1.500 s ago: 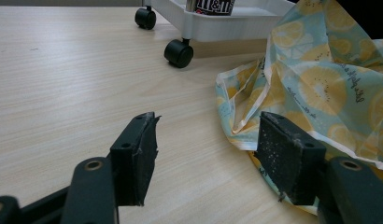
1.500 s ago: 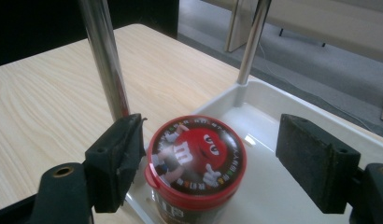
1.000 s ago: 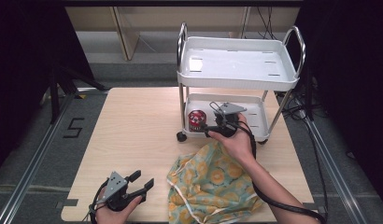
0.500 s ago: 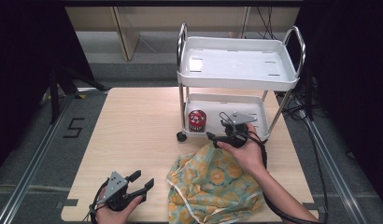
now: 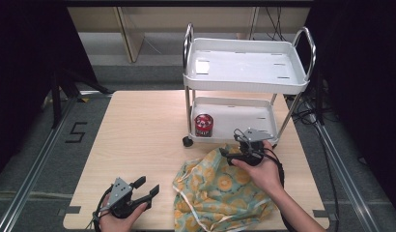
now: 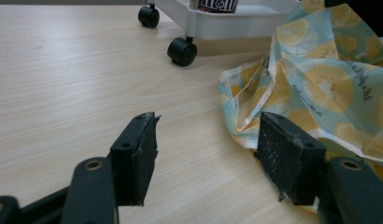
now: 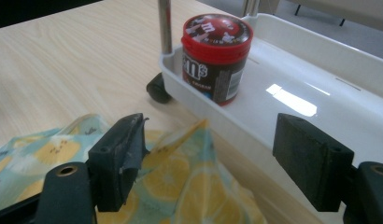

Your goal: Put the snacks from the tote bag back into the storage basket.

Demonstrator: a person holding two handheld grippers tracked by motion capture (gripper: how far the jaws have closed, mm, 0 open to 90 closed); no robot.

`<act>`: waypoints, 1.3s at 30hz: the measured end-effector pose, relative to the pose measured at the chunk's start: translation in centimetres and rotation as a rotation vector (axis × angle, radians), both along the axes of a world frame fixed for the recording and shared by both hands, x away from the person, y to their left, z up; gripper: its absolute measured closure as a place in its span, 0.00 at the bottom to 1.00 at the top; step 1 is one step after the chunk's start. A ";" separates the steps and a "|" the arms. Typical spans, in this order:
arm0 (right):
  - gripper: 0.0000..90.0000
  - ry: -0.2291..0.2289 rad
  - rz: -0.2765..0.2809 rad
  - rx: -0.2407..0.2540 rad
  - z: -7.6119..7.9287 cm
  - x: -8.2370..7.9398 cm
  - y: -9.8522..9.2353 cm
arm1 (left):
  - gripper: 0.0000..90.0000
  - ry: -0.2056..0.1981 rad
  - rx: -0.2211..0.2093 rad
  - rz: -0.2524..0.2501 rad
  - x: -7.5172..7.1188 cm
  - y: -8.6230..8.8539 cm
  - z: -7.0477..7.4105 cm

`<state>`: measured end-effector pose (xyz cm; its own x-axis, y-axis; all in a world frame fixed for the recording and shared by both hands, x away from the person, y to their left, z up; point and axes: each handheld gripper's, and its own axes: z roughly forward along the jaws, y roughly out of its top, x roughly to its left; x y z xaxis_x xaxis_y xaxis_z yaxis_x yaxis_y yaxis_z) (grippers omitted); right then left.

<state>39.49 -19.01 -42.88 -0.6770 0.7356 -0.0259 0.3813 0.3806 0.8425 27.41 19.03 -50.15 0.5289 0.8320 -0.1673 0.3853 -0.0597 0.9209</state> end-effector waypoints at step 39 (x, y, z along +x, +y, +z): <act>0.29 -0.012 -0.022 0.005 -0.9 -5.0 -4.8 | 0.42 0.004 0.006 0.021 0.0 0.0 0.0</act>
<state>34.48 -23.78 -43.75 -0.6601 0.7505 -0.0306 0.3794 0.3683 0.8488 27.39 19.06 -50.18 0.5104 0.8442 -0.1639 0.3900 -0.0574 0.9190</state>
